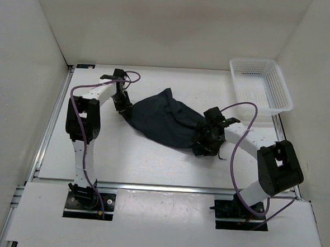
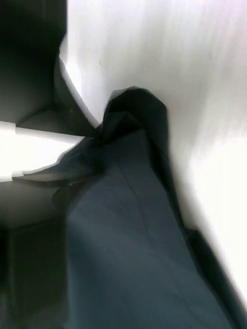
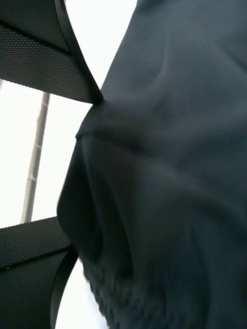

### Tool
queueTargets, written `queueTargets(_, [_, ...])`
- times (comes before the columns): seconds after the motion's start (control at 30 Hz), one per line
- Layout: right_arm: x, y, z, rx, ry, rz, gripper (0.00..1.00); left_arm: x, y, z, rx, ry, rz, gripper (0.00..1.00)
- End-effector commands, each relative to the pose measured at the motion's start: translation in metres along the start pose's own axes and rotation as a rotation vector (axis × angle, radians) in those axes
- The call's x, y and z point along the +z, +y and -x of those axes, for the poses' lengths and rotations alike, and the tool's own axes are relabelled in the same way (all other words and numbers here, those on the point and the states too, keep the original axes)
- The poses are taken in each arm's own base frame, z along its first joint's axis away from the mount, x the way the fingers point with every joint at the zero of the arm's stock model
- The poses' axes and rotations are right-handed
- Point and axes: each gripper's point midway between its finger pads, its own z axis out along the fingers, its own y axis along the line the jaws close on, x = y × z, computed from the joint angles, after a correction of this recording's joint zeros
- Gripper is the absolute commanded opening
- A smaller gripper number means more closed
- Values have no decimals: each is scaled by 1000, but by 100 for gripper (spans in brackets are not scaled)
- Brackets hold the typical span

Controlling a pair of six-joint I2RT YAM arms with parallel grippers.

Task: Fold and stack the shorts
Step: Fold the shorts

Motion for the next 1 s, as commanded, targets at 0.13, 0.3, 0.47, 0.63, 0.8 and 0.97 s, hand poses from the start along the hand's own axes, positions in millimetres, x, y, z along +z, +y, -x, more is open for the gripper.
queueTargets(0.13, [-10,-6,9,-239,-181,-214,100,-4,-10,24,10,-58,11,10])
queueTargets(0.3, [-20,-5,4,-411,-248,-356,94,-16,-7,28,10,-86,31,10])
queueTargets(0.47, [-17,6,-6,-567,-276,-457,83,-41,1,43,-26,-137,1,10])
queueTargets(0.63, [-1,10,2,-630,-287,-530,79,-54,-2,51,-31,-156,-20,10])
queueTargets(0.8, [7,11,21,-679,-339,-623,79,-68,-8,57,-26,-162,-55,10])
queueTargets(0.97, [10,26,34,-690,-381,-641,10,-75,-12,69,-32,-178,-70,10])
